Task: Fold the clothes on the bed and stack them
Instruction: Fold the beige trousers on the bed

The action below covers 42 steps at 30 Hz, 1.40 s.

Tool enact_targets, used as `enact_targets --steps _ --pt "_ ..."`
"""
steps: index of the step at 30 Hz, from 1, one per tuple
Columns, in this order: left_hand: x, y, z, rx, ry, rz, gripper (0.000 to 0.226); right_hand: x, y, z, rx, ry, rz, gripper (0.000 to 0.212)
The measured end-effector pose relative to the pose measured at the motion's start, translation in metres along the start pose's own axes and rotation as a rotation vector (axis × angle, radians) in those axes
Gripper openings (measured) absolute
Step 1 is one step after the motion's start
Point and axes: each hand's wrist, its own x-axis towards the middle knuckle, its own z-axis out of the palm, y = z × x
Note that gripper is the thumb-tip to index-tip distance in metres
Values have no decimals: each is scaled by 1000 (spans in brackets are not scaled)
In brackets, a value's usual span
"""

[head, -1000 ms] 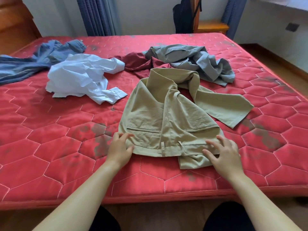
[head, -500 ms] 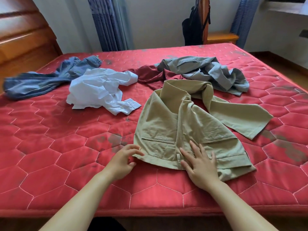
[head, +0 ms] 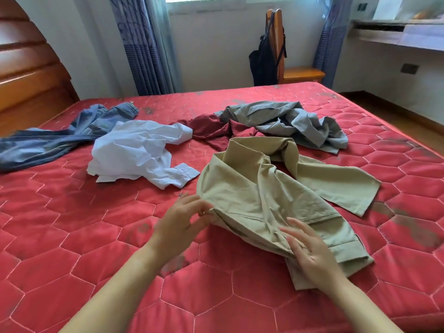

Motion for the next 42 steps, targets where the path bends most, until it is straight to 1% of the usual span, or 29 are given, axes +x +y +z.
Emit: enact_targets --steps 2,4,5,7,8,9,10,12,13,15,17,19,21,24,28,31,34,36,38,39,40,42 --pt "6 17 5 -40 40 9 20 -6 -10 -9 114 88 -65 28" --pt "0 26 19 -52 101 -47 24 -19 -11 -9 107 101 -102 32" --pt "-5 30 27 -55 129 -90 24 -26 -7 -7 61 67 -88 31" --pt "-19 35 40 -71 168 -150 18 -38 3 -4 -63 -64 -5 30" --pt "-24 38 42 -80 192 -167 17 -40 5 -5 -81 -87 22 31" --pt "-27 40 40 -84 230 -184 18 -39 3 -8 -51 -59 21 31" --pt "-29 43 35 -83 281 -198 19 -35 -3 -12 -8 4 -8 31" --pt "-29 48 20 -44 411 -222 18 -24 -21 -20 19 121 -134 35" --pt "-30 49 13 -11 469 -252 18 -19 -29 -22 9 140 -206 37" --pt "-32 44 2 45 537 -353 19 -13 -38 -22 -81 101 -320 40" --pt "-38 30 -4 72 536 -486 21 -12 -36 -18 -187 11 -345 58" --pt "-43 13 -5 77 489 -602 21 -14 -24 -14 -288 -60 -335 76" --pt "-46 0 -1 73 454 -674 20 -17 -12 -14 -362 -112 -324 82" --pt "-44 -10 7 29 450 -764 19 -25 1 -22 -394 -139 -297 80" --pt "-33 -19 13 -55 490 -825 17 -38 17 -40 -403 -130 -306 60" --pt "-28 -22 13 -88 503 -830 16 -38 24 -53 -336 -22 -281 49" --pt "-23 -23 8 -76 554 -841 16 -16 12 -67 -148 108 -171 37" --pt "-20 -25 2 -88 617 -829 15 8 -2 -83 -63 124 -157 35" --pt "-17 -27 -4 -96 665 -805 13 31 -12 -98 21 85 -130 35" --pt "-18 -29 -5 -88 672 -801 12 40 -15 -101 111 68 -75 37" --pt "-19 -32 -5 -75 664 -809 11 46 -14 -99 218 89 -6 41" --pt "-25 -38 2 -44 605 -878 10 52 -5 -84 353 235 140 44"
